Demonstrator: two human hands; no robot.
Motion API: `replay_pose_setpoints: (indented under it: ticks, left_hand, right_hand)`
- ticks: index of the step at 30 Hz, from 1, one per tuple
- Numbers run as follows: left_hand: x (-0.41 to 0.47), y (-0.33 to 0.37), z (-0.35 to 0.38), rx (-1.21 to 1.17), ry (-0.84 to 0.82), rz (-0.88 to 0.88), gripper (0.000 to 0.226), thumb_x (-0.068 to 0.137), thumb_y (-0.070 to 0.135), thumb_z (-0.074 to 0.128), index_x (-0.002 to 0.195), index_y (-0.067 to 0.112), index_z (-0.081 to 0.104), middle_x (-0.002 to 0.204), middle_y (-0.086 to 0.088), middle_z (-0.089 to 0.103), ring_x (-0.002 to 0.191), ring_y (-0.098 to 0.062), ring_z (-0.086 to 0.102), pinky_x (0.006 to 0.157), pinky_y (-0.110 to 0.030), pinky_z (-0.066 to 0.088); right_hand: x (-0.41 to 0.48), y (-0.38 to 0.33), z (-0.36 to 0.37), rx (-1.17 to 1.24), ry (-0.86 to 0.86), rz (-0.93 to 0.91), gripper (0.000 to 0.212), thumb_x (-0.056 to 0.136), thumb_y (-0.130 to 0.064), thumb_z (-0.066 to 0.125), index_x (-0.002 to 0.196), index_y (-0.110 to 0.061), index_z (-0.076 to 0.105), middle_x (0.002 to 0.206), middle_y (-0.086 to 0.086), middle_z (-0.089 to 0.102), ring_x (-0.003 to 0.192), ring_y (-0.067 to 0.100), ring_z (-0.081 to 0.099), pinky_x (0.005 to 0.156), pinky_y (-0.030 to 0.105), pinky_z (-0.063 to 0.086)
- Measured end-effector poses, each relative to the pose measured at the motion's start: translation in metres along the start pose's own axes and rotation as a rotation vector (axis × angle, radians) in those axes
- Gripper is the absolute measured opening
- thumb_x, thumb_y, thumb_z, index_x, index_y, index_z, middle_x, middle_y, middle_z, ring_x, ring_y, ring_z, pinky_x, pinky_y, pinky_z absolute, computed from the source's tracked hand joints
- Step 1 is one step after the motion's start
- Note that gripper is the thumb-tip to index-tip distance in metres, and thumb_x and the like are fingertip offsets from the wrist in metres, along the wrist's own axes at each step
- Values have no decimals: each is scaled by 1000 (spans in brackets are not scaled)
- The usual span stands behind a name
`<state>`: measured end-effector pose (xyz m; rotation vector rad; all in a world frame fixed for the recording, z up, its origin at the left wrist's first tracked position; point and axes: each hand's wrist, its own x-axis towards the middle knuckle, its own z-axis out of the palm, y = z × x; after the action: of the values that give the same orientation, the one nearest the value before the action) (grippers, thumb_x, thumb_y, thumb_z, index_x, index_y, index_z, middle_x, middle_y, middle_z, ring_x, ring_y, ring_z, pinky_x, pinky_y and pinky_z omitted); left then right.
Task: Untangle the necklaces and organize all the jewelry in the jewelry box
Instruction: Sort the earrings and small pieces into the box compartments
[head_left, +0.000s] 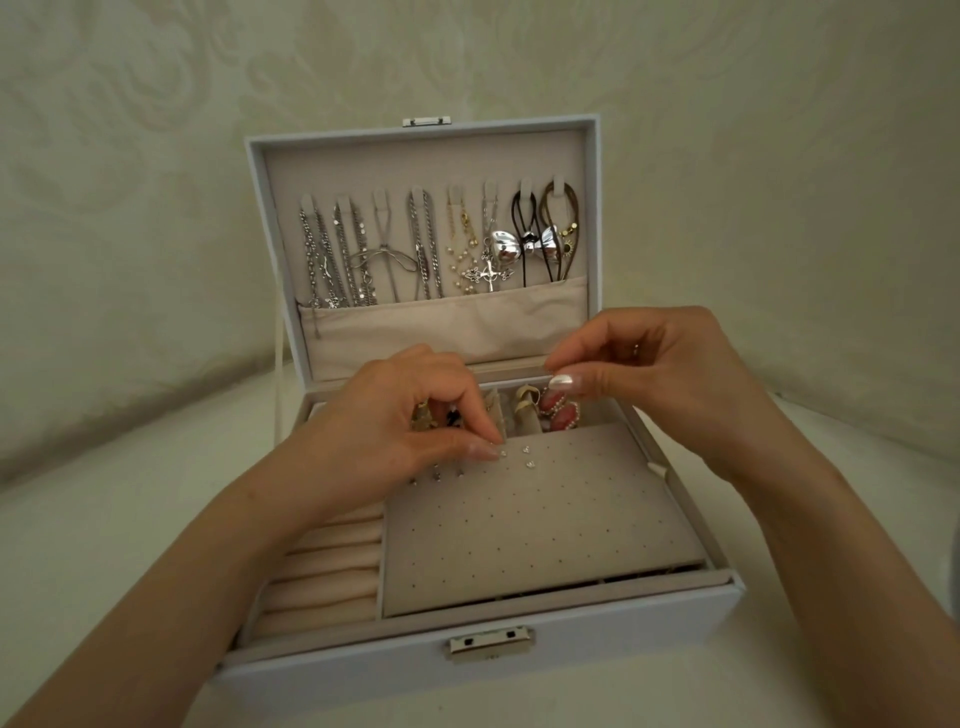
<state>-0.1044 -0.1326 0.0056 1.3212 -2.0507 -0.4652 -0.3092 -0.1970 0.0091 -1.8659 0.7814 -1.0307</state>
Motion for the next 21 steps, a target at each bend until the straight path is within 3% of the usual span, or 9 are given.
replay_pose_setpoints:
  ticks: [3, 8, 11, 14, 19, 21]
  left_hand:
    - [0, -1, 1, 18, 5, 1, 19, 63, 41, 72, 79, 31, 68, 78, 12, 64, 83, -13, 54, 72, -15, 40]
    - [2, 1, 3, 14, 32, -32, 15, 63, 42, 73, 65, 28, 68, 73, 15, 62, 76, -6, 52, 68, -14, 38]
    - [3, 0, 2, -37, 135, -108, 19, 63, 43, 65, 69, 25, 68, 72, 13, 64, 65, 0, 51, 62, -9, 37]
    - [2, 3, 1, -52, 201, -138, 11, 72, 33, 67, 72, 23, 68, 72, 10, 68, 63, 2, 54, 60, -8, 39]
    - [1, 6, 2, -100, 204, -125, 4, 80, 22, 66, 77, 18, 66, 72, 8, 70, 63, -12, 58, 58, -27, 43]
    - [0, 6, 1, -120, 214, -122, 3, 79, 21, 68, 78, 18, 67, 73, 5, 70, 65, -12, 58, 59, -27, 43]
  right_hand:
    - [0, 0, 0, 1, 0, 7, 12, 72, 1, 73, 76, -10, 72, 74, 8, 72, 70, 21, 69, 70, 26, 56]
    - [-1, 0, 1, -20, 1, -3, 15, 73, 0, 73, 75, -15, 73, 76, 7, 73, 76, 25, 69, 76, 34, 57]
    - [-1, -1, 3, -25, 2, -22, 22, 74, 3, 71, 77, -18, 73, 79, 7, 72, 75, 25, 68, 71, 29, 58]
    - [-1, -2, 2, 16, -2, -32, 25, 76, 8, 66, 82, -16, 71, 80, 15, 69, 69, 27, 67, 60, 19, 55]
    - [-2, -2, 2, 17, -19, -44, 29, 74, 14, 67, 83, -13, 71, 75, 11, 68, 67, 28, 67, 65, 25, 58]
    - [-1, 0, 3, -2, -24, -48, 31, 74, 14, 67, 83, -15, 71, 75, 7, 69, 69, 27, 67, 68, 28, 59]
